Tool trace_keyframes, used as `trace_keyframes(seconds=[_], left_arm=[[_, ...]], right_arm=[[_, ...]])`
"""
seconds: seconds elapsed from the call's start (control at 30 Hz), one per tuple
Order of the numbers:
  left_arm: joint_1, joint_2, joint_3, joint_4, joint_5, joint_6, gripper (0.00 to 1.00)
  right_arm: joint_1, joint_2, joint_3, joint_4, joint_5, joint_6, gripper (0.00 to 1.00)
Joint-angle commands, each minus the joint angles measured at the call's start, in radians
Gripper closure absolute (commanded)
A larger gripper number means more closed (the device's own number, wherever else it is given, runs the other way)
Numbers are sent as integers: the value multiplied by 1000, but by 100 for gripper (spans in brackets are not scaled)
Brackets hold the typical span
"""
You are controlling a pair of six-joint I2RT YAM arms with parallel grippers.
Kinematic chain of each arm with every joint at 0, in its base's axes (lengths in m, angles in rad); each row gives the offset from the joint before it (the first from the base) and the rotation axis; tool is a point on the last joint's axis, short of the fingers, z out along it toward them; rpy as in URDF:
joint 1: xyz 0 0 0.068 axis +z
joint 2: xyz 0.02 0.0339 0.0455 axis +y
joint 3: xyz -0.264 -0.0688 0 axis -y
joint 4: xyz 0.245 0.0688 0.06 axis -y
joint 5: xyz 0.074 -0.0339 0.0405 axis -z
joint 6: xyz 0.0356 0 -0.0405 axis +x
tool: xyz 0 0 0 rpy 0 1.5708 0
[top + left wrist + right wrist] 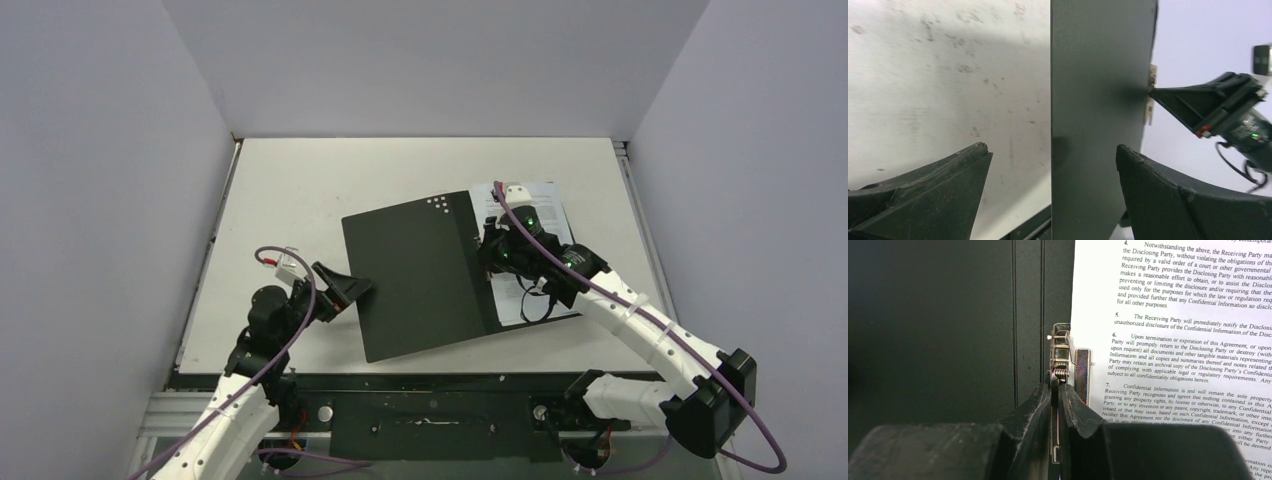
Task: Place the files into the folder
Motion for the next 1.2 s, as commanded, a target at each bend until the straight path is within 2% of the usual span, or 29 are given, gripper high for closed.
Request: trace_keyframes(seconds=[0.0,0.07,0.23,0.53,0.57,0.6,0.93,1.17], left_arm=[[19,-5,-29,249,148,-120,2],[22,0,-32,254,155,-126,0],[34,10,-47,303,205,-164,26],[48,3,10,180,236,-110,80],[49,3,24,152,234,-95,92],[49,3,38,119,227,-78,100],[51,28,207,-187,192,99,100],[51,81,331,-344,193,216,100]], right_arm=[[-8,-44,35,53,-35,27,95],[-8,-43,34,57,-39,29,95],[-8,-30,28,59,-13,36,95],[-7,5,9,76,10,37,95],[-8,9,7,80,13,37,95],[-8,13,3,84,17,38,95],[33,101,-58,154,36,64,95],[109,194,-73,229,62,110,95]])
